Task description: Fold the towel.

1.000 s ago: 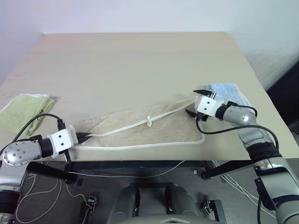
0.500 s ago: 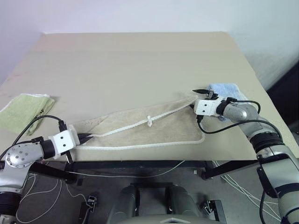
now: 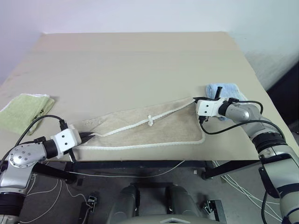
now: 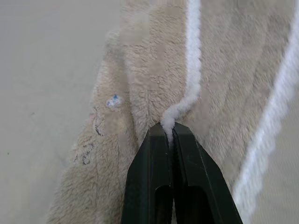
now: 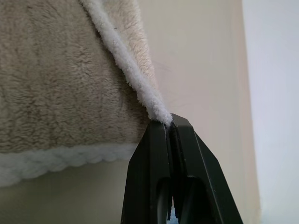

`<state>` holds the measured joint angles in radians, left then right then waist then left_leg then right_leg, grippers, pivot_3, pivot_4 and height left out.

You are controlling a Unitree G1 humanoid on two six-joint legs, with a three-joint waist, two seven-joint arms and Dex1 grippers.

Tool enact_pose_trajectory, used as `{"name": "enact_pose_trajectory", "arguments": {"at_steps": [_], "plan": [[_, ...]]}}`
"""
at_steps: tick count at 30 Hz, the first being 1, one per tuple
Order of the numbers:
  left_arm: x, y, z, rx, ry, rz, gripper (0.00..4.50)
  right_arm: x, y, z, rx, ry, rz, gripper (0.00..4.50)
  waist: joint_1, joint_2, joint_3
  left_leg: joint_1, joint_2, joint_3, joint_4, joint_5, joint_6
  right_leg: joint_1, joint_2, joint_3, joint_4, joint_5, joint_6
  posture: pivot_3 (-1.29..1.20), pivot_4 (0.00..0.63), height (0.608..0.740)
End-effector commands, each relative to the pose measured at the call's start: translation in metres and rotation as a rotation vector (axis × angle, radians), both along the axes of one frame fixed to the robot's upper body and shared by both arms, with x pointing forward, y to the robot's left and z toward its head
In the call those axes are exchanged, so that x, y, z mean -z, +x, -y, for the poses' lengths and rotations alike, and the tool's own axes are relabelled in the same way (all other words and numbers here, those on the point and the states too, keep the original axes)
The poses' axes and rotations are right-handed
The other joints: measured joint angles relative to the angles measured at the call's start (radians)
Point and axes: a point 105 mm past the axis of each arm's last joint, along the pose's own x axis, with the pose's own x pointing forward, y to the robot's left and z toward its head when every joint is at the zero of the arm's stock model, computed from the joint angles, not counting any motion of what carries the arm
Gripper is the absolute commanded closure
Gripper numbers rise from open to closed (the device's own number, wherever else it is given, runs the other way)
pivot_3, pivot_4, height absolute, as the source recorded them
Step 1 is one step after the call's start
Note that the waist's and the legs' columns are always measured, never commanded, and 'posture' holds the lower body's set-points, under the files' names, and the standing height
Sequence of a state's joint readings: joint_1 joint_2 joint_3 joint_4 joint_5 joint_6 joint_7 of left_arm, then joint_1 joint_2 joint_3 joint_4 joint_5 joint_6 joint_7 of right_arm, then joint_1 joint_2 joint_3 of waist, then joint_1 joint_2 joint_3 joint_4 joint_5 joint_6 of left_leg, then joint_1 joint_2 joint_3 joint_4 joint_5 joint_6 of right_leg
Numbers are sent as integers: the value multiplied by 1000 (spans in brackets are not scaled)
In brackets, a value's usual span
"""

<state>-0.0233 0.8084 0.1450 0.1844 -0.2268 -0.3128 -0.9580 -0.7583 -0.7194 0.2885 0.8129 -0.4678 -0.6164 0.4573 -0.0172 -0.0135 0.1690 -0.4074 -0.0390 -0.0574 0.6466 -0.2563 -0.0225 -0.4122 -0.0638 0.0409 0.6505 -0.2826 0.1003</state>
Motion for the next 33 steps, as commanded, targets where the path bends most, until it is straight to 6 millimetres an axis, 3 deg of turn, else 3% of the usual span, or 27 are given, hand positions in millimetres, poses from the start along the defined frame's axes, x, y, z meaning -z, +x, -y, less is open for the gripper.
{"name": "enact_pose_trajectory", "arguments": {"at_steps": [1, 7, 15, 20, 24, 27, 30, 33], "plan": [[-34, 16, -13, -99, -100, 107, 4500, -34, 5, 0, -6, 35, 84, 4482, 0, 0, 0, 0, 0, 0, 0, 0, 0, 0, 0, 0, 0, 0, 0, 0, 150, 740], [-86, 54, -23, -198, -244, 229, 4500, -84, 17, -5, -8, 119, 154, 4482, -2, 0, 0, 0, 0, 0, 1, 0, 0, 0, 0, 0, 0, 0, 0, 0, 150, 740], [-146, 109, -24, -272, -262, 380, 4500, -156, 31, -1, 18, 133, 296, 4482, -1, -1, 1, -1, -1, 0, 1, 1, -2, -1, 1, 0, 0, 0, 0, 0, 150, 740], [-190, 116, -35, -306, -289, 490, 4500, -194, 24, 2, -7, 180, 360, 4482, -6, -1, 1, -3, -1, 2, 1, 3, -4, -4, 1, 1, 1, 0, 0, 0, 150, 740], [-203, 104, -44, -285, -263, 528, 4500, -203, 12, 8, -49, 223, 339, 4482, -17, -1, 1, -4, 0, 3, 0, 3, -4, -6, 1, 2, 3, 0, 1, 0, 150, 740], [-202, 91, -47, -247, -247, 516, 4500, -198, 1, 12, -93, 251, 284, 4482, -26, -1, 1, -4, 0, 3, 0, 2, -3, -6, 1, 2, 5, 0, 1, 0, 150, 740], [-188, 70, -44, -172, -229, 447, 4500, -179, -15, 15, -143, 278, 157, 4482, -27, 0, 1, -4, 0, 3, 0, 1, -2, -6, 1, 2, 5, 0, 1, 0, 150, 740], [-165, 41, -33, -60, -223, 310, 4500, -144, -38, 14, -197, 264, -36, 4482, -27, 0, 1, -5, 1, 3, 0, 0, 0, -7, -1, 3, 6, 0, 1, 0, 150, 740]]}}
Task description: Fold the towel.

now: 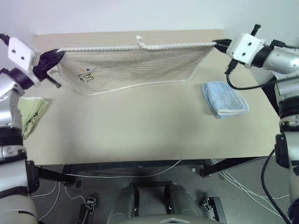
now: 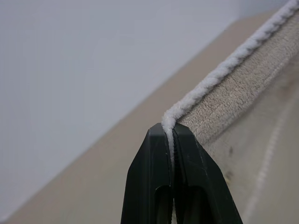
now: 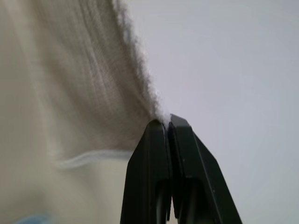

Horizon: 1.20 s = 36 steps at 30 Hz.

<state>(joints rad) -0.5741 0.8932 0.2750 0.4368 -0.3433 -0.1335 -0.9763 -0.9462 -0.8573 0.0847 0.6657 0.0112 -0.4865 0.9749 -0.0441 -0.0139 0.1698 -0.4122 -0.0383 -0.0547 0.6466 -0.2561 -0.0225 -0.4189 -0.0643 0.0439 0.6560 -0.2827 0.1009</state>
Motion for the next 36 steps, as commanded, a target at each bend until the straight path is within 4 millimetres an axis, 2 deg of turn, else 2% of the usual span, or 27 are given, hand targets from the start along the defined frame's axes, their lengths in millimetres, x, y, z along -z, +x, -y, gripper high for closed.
{"name": "enact_pose_trajectory", "arguments": {"at_steps": [1, 4, 6, 12, 16, 20, 29, 32, 36], "plan": [[0, -38, 10, 140, -5, -80, 4500, 10, -31, -1, -87, 4, -127, 4482, 1, 0, 0, 0, 0, 0, 0, 0, 0, 0, 0, 0, 0, 0, 0, 0, 150, 740], [31, -68, 15, 220, -22, -304, 4500, 43, -57, 1, -123, -16, -320, 4482, 2, 0, 0, -1, 0, 0, 2, 0, 1, -1, -1, 1, 0, 0, 0, 0, 150, 740], [47, -81, 16, 231, -19, -413, 4500, 57, -71, 1, -135, -16, -418, 4482, 6, 1, 1, 0, 1, 0, 1, 0, 1, -1, -1, 2, -1, 0, 0, 0, 150, 740], [68, -103, 15, 236, -35, -591, 4500, 78, -101, 4, -153, -38, -628, 4482, 13, 2, 1, 4, 0, -1, 1, -1, 1, 4, -2, 1, -2, 0, 0, 0, 150, 740], [78, -111, 16, 237, -37, -644, 4500, 80, -106, 3, -146, -40, -670, 4482, 22, 2, 1, 5, 1, -1, 1, -1, 1, 5, -2, 1, -3, 0, 0, 0, 150, 740], [83, -101, 13, 185, -35, -617, 4500, 74, -92, -2, -139, -17, -609, 4482, 28, 2, 1, 5, 0, 0, 1, -1, 1, 5, -2, 1, -3, 0, 0, 0, 150, 740], [93, -44, -13, -39, 26, -470, 4500, 68, -35, -8, -62, -6, -467, 4482, 30, 2, 1, 4, 0, 0, 1, -1, 1, 5, -2, -1, -5, 0, 0, 0, 150, 740], [97, -23, -16, -87, 44, -424, 4500, 70, -9, -9, -13, 10, -430, 4482, 29, 2, 1, 4, 0, 0, 1, -1, 1, 4, 0, -1, -4, 0, 0, 0, 150, 740], [103, -3, -14, -115, 55, -385, 4500, 77, 13, -8, 43, 21, -409, 4482, 29, 2, 1, 4, -1, 1, 1, -1, 1, 3, 0, -1, -3, 0, 0, 0, 150, 740]]}}
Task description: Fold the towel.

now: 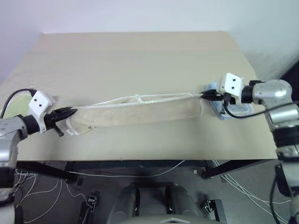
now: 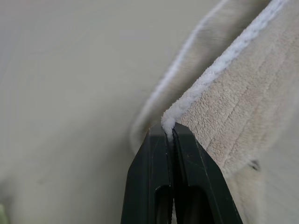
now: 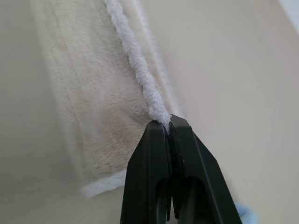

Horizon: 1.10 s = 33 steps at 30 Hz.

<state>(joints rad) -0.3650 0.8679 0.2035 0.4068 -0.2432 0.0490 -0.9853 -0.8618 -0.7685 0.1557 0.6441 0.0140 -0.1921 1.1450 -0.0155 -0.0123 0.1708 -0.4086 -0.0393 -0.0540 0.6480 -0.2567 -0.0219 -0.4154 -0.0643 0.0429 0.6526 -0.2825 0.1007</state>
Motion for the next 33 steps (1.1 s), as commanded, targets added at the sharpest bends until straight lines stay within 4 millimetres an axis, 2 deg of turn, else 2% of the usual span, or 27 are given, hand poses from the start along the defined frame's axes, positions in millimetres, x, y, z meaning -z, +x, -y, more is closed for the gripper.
{"name": "enact_pose_trajectory", "arguments": {"at_steps": [1, 7, 13, 14, 17, 24, 27, 28, 33], "plan": [[0, 13, -3, -33, 34, 43, 4500, -2, 15, 6, 54, -6, 44, 4482, 0, 0, 0, -1, 0, 0, 0, 0, 0, -1, 0, 0, 0, 0, 0, 0, 150, 740], [10, 25, 2, -31, 31, 41, 4500, 13, 27, 1, 82, -12, 29, 4482, -5, 0, 0, -2, 0, 1, 0, 0, 0, -3, 1, 1, 1, 0, 0, 0, 150, 740], [15, 31, 4, -41, 24, 44, 4500, 19, 35, -3, 114, 20, 44, 4482, -6, 0, 0, -2, 0, 1, 0, 0, 0, -4, 1, 1, 3, 0, 0, 0, 150, 740], [15, 32, 4, -51, 23, 51, 4264, 19, 35, -3, 117, 21, 47, 4498, -6, 0, 0, -2, 0, 1, 0, 0, 0, -4, 1, 1, 3, 0, 0, 0, 150, 740], [12, 35, 3, -72, -8, 62, 3512, 18, 36, -3, 126, 44, 54, 3853, -5, 0, 0, -2, 0, 1, 1, 0, 0, -4, 1, 1, 4, 0, 0, 0, 150, 740], [-1, 39, 0, -115, -64, 129, 1154, 8, 38, 1, 148, 73, 106, 1426, -5, 0, 0, -2, 0, 1, 1, 0, 0, -4, 1, 1, 4, 0, 0, 0, 150, 740], [-7, 46, -13, -219, -19, 179, 164, -2, 38, 4, 158, 84, 163, 425, -6, 0, 0, -2, 0, 1, 1, 0, 0, -4, 1, 2, 6, 0, 0, 0, 150, 740], [-9, 45, -13, -219, -49, 180, 0, -7, 38, 5, 159, 83, 194, 48, -6, 0, 0, -2, 0, 1, 1, 0, 0, -4, 1, 2, 7, 0, 0, 0, 150, 740], [-17, 38, -17, -219, -104, 215, 0, -31, 30, 5, 152, 178, 271, 16, -5, 0, 0, -3, 0, 3, 1, 0, 0, -7, 0, 2, 10, 0, 0, 0, 150, 740]]}}
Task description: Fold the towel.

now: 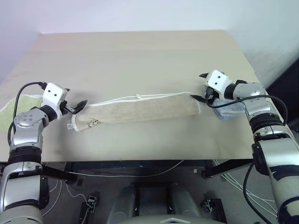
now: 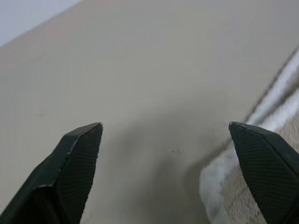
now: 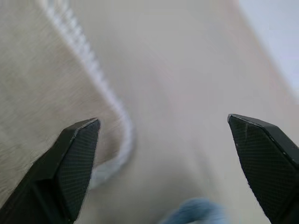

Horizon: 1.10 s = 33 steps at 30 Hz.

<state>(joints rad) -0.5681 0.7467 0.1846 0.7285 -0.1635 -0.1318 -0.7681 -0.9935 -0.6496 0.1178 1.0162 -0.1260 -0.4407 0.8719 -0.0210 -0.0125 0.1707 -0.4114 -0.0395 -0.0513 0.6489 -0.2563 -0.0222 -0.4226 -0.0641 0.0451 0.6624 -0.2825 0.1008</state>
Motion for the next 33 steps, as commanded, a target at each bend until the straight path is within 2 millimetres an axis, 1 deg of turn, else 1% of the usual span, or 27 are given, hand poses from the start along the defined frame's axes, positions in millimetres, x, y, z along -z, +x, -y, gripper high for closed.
{"name": "enact_pose_trajectory", "arguments": {"at_steps": [1, 3, 5, 6, 8, 9, 10, 13, 15, 18, 20, 23, 26, 30, 33], "plan": [[-21, -7, -11, -34, -33, 74, 0, -36, -10, 1, -10, 160, 88, 16, 1, -1, -1, 0, 0, 0, 0, 0, 0, 0, 0, 0, 0, 0, 0, 0, 150, 740], [-26, -14, -17, -49, -57, 92, 0, -33, -28, -6, -31, 355, -7, 16, 2, -1, -1, 0, 0, 0, 0, 0, 0, 0, 0, 0, 1, 0, 0, 0, 150, 740], [-29, -19, -19, -50, -64, 103, 0, -30, -45, -15, -47, 472, -98, 16, 4, -2, -1, -2, 1, -2, 1, 0, 0, 0, -1, 0, 1, 0, 0, 0, 150, 740], [-33, -24, -16, -28, -82, 117, 0, -23, -56, -20, -45, 529, -158, 16, 6, -1, -1, -2, 1, -2, 1, 0, 0, -1, -2, 0, 0, 0, 0, 0, 150, 740], [-40, -36, -8, 34, -110, 132, 0, -9, -77, -29, -24, 654, -297, 16, 8, -1, -1, -3, 0, -2, 3, 0, 0, -1, -2, 0, 1, 0, 0, 0, 150, 740], [-41, -40, -5, 52, -116, 133, 0, -5, -84, -31, -12, 690, -341, 16, 7, -1, -1, -4, 1, -3, 3, 0, 0, -1, -2, 0, 1, 0, 0, 0, 150, 740], [-40, -44, -2, 73, -117, 121, 0, -1, -89, -34, 7, 743, -387, 16, 7, -1, -1, -4, 1, -3, 3, 0, 0, -1, -2, 1, 1, 0, 0, 0, 150, 740], [-32, -68, 23, 233, -110, 49, 0, 21, -106, -40, 99, 979, -613, 16, 7, -1, -2, -4, 1, -3, 2, 0, 0, -1, -3, 1, 1, 0, 0, 0, 150, 740], [-27, -76, 35, 302, -93, 13, 0, 31, -109, -38, 183, 1099, -706, 16, 6, -2, -2, -3, 1, -3, 1, 0, 0, -2, -3, 1, -1, 0, 0, 0, 150, 740], [-23, -81, 49, 372, -74, -19, 0, 36, -109, -36, 251, 1257, -793, 16, 10, -1, -2, -3, 1, -3, 1, 0, 0, -2, -3, 1, -1, 0, 0, 0, 150, 740], [-20, -83, 60, 424, -57, -37, 0, 39, -110, -37, 278, 1330, -847, 16, 9, -2, -2, -3, 0, -3, 1, 0, 0, -1, -3, 1, -1, 0, 0, 0, 150, 740], [-11, -88, 77, 495, -16, -65, 0, 52, -107, -33, 390, 1433, -914, 16, 6, -2, -2, -3, 0, -2, 1, 0, 0, -2, -3, 1, -1, 0, 0, 0, 150, 740], [-8, -88, 85, 521, -11, -66, 0, 63, -101, -28, 501, 1515, -951, 16, 4, -1, -2, -2, 0, -2, 0, 0, 0, -2, -2, 1, -1, 0, 0, 0, 150, 740], [-8, -89, 94, 547, -38, -65, 0, 67, -95, -24, 572, 1592, -971, 16, 2, -1, -2, -2, 0, -1, 0, 0, 0, -2, -2, 1, -1, 0, 0, 0, 150, 740], [-5, -94, 104, 592, -64, -83, 0, 71, -86, -22, 623, 1635, -976, 16, 2, -1, -2, -2, 0, -1, 0, 0, 0, -1, 0, 1, -1, 0, 0, 0, 150, 740]]}}
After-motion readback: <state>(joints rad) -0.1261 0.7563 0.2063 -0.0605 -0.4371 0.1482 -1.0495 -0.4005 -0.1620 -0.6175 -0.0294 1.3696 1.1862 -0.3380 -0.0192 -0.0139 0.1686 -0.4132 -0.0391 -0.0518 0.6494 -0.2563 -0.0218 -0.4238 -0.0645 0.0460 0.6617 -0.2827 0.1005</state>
